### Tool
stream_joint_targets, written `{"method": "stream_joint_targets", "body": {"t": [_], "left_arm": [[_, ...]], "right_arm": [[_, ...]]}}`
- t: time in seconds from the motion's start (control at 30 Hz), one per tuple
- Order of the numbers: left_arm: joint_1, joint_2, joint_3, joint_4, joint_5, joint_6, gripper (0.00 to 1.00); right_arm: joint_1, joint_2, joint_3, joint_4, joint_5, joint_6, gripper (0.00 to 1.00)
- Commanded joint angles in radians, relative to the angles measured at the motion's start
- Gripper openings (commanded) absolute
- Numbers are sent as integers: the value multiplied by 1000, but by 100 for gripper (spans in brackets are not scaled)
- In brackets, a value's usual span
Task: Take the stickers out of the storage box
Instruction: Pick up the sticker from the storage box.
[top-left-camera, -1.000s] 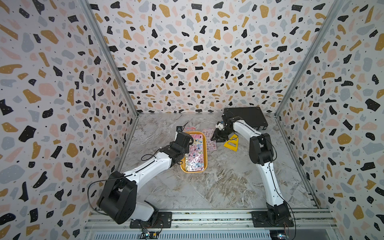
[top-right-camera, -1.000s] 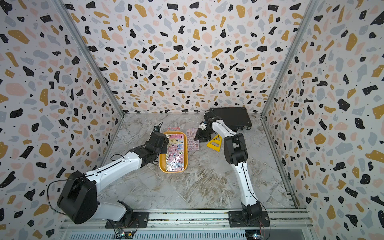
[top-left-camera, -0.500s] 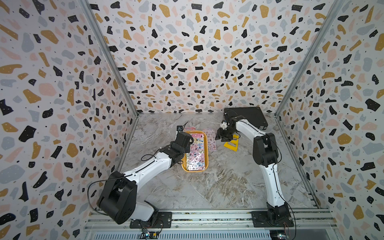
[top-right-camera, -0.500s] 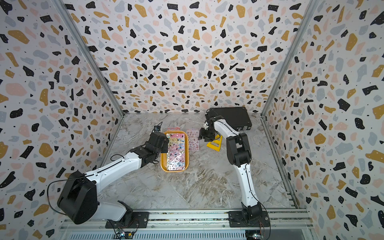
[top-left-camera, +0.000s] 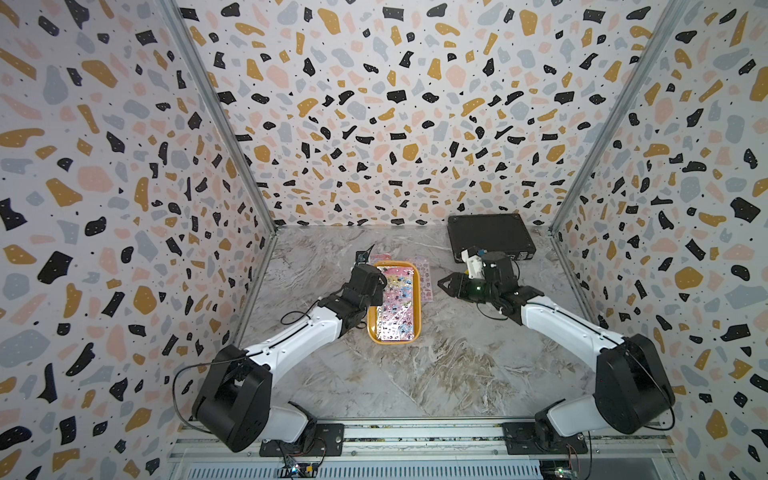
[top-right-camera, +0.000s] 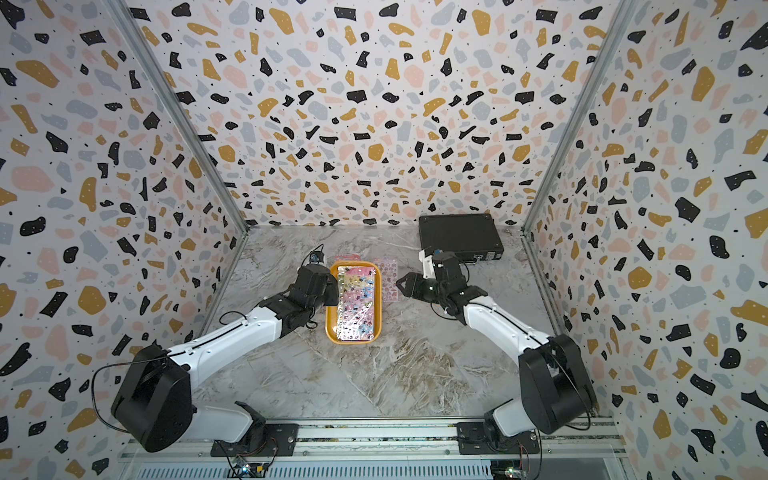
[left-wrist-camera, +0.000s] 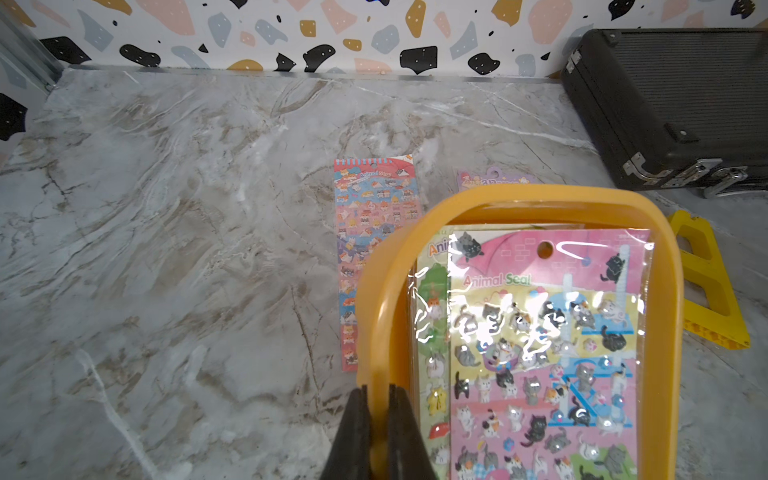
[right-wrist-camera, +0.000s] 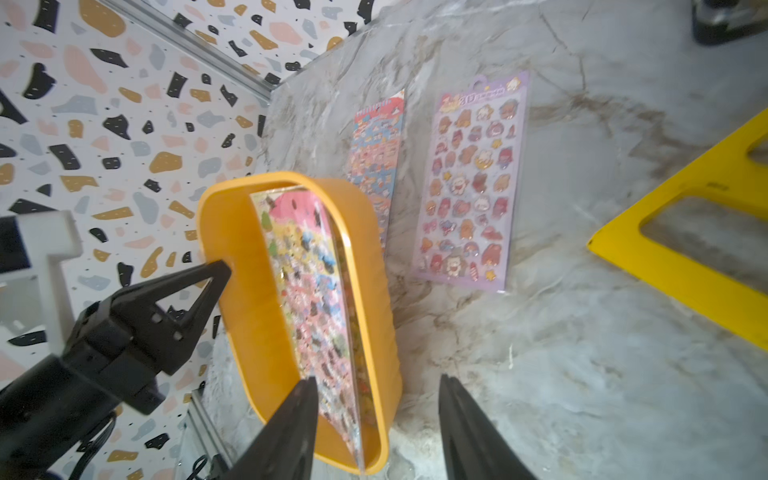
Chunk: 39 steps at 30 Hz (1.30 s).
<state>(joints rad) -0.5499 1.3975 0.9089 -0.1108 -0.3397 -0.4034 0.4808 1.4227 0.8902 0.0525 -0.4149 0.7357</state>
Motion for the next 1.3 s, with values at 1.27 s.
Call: {"method": "stream_joint_targets", "body": {"t": [1.27], "left_arm": [[-53,5,12,91,14,34,0]], "right_arm": [[323,192,69,-89,236,30,51]]}}
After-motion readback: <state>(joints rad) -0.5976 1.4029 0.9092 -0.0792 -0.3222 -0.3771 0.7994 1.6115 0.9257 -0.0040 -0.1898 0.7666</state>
